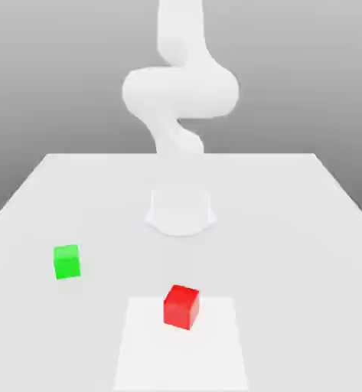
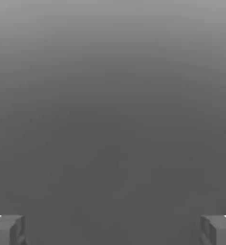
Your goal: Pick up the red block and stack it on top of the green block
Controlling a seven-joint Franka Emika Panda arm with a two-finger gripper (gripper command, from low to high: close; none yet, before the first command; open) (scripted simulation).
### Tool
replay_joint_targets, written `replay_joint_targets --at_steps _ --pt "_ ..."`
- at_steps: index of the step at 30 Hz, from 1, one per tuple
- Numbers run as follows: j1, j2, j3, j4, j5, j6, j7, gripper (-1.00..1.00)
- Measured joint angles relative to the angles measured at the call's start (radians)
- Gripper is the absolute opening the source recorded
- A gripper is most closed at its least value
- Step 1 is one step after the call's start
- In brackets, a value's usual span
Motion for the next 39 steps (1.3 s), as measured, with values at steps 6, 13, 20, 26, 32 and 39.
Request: replay_joint_targets --at_steps 6,13,20,26,32,39 --pt "-0.037 0.202 0.041 -0.164 -0.001 0.142 0.102 0.00" --pt "-0.062 0.447 0.067 -0.359 -0.003 0.312 0.226 0.00" --pt "-0.071 0.750 0.071 -0.498 -0.006 0.534 0.327 0.00" --pt "-0.033 0.926 0.021 -0.478 -0.059 0.683 0.369 -1.00" --pt "-0.033 0.930 0.020 -0.477 -0.064 0.687 0.373 -1.00" --pt "-0.038 0.702 0.044 -0.510 0.005 0.492 0.323 -1.00"
